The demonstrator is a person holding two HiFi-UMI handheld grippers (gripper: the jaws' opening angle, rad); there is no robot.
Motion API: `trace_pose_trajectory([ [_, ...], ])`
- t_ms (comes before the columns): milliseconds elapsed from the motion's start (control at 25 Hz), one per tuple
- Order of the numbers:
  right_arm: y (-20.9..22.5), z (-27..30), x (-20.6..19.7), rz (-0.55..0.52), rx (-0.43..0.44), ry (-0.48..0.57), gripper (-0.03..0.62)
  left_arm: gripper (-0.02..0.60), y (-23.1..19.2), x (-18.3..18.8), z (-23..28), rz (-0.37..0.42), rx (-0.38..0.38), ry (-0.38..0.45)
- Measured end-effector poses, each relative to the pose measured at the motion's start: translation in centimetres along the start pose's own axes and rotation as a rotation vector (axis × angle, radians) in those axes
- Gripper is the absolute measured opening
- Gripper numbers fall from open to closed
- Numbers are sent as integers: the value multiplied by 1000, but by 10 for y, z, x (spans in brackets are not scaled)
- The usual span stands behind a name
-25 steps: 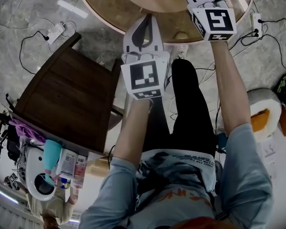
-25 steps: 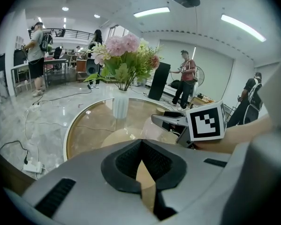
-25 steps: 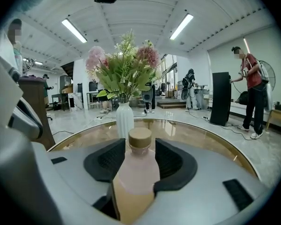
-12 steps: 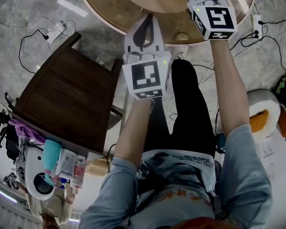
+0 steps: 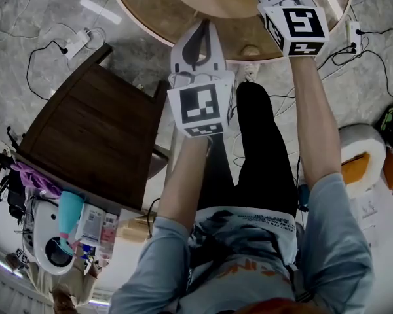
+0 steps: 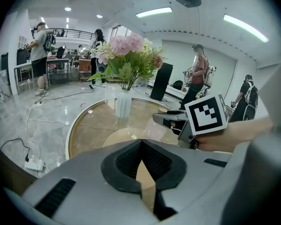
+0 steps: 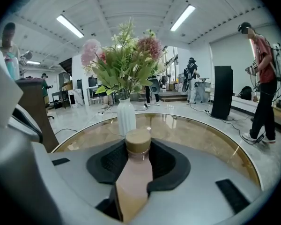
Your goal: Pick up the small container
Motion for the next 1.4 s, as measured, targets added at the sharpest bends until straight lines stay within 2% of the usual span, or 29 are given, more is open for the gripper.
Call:
trace_pose_trajectory([
  [160, 0, -6, 2, 69, -3, 6, 146, 23, -1, 0, -3, -1, 0, 4],
  [320, 3, -14, 11, 94, 1, 31, 146, 23, -2, 3, -2, 14, 0, 14],
  [760, 9, -63, 77, 55, 45, 101, 146, 23, 24, 51, -20, 22, 0, 110],
  [1080, 8, -123, 135, 46, 63, 143, 146, 23, 50, 108, -62, 52, 23, 212],
  [1240, 8, -167, 167, 57, 61, 167, 146, 23, 66, 137, -98, 71, 43, 265],
  [1400, 4, -202, 211, 12, 65, 229, 146, 23, 75, 175, -138, 94, 59, 352],
])
Point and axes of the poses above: the fingertips, and each gripper's own axes: z forward along the fingers, y to its right, x out of its top, the point moved 2 cm from there along -z, backward along the fingers, and after that the axes turned 4 degrees about -z, right-handed, at the moved point
